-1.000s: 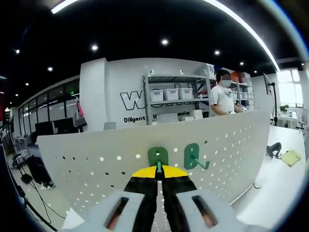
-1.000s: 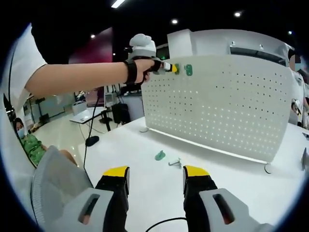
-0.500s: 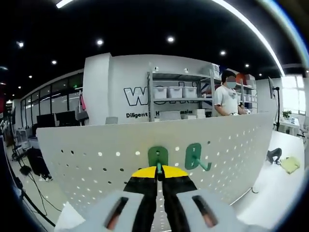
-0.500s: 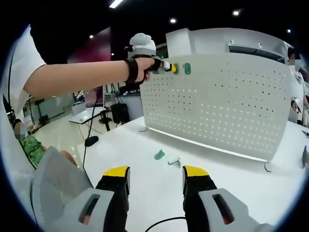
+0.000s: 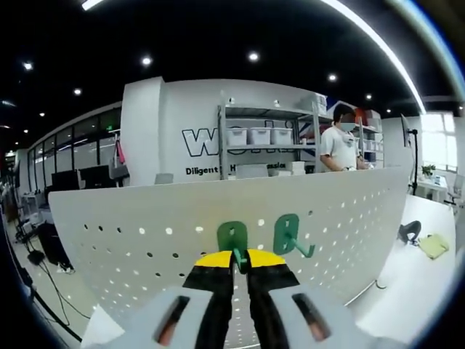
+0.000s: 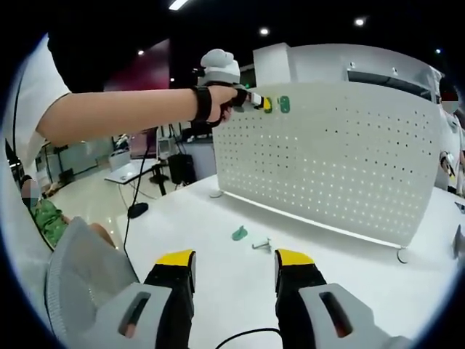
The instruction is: Insert the hook assembly into the mounting plate slot until the hook locks in place.
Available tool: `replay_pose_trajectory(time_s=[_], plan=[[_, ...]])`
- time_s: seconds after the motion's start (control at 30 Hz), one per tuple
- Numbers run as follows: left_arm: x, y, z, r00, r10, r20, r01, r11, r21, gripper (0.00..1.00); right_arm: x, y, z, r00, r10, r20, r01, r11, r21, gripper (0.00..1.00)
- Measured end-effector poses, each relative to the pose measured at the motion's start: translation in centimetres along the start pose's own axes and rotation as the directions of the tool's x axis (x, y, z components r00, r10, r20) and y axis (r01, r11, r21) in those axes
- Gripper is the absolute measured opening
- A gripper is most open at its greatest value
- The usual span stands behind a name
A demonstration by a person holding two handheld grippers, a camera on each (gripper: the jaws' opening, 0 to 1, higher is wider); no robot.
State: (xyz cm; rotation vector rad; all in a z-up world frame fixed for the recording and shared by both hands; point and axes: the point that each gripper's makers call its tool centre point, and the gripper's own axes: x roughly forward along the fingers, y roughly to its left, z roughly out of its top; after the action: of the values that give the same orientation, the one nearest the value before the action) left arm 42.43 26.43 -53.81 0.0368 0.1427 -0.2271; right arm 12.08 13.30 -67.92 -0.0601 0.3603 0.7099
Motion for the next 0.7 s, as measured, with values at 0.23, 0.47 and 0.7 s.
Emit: replay_pose_trajectory(time_s=[0.23,0.47,0.7], plan=[[-0.3,-0.4,-0.4,0.999,-0.049,0.0,0.049,0.998,0.032,0.11,0.3,0.4,0.4,1.0,0.011,0.014,-0.011,0.999,-0.03,0.42],[-1.3,-0.5,-0.1,0.997,-0.071,0.011,0.07,0.996,0.063,0.19,0.5,0.4,0.5,1.0,0.019,0.003,-0.019,0.999,-0.028,0.43],[-2.9,-1.2,-0.2,0.992,-0.122,0.01,0.121,0.989,0.079,0.29,1.0,0.5,1.1,1.0,0.021,0.001,-0.021,0.999,-0.038,0.43]])
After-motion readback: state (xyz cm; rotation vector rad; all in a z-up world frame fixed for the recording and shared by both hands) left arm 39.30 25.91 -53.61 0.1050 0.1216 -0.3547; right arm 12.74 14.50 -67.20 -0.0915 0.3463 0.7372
